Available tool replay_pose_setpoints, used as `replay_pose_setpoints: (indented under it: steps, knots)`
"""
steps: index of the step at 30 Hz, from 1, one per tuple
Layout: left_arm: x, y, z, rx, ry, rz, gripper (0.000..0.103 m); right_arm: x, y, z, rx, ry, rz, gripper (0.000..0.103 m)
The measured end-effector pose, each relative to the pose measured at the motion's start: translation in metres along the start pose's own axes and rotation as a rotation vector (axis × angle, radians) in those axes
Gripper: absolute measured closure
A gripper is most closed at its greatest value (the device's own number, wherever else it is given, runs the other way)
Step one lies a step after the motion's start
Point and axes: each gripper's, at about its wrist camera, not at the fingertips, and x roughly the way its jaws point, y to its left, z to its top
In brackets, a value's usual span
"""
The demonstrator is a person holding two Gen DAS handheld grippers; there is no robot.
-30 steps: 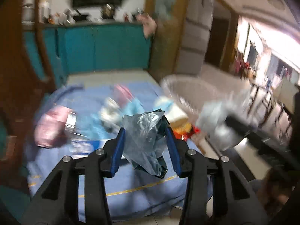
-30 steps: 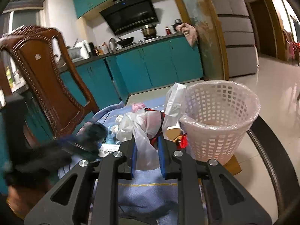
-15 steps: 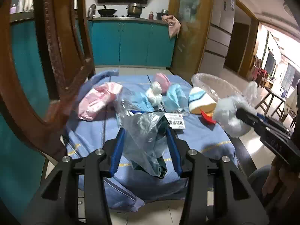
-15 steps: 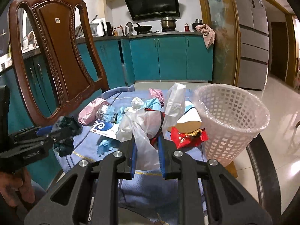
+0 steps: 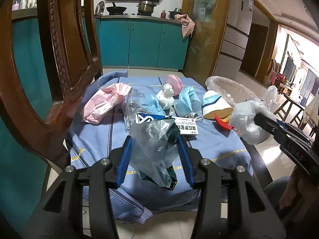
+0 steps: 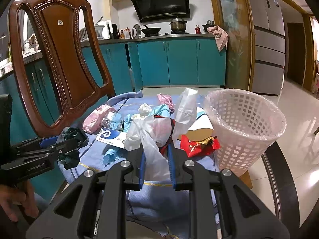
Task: Collect trash
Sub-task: 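Lift the white plastic bag with the right tool toward the wastebasket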
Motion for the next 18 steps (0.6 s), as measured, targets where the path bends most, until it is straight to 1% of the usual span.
replay_pose_setpoints:
  steps: [18]
  knots:
    - [0.0001, -0.0032, 0.0001, 0.015, 0.01, 0.004, 0.055, -0.002, -0.0005, 0.0009, 0.0, -0.008, 0.005, 0.083]
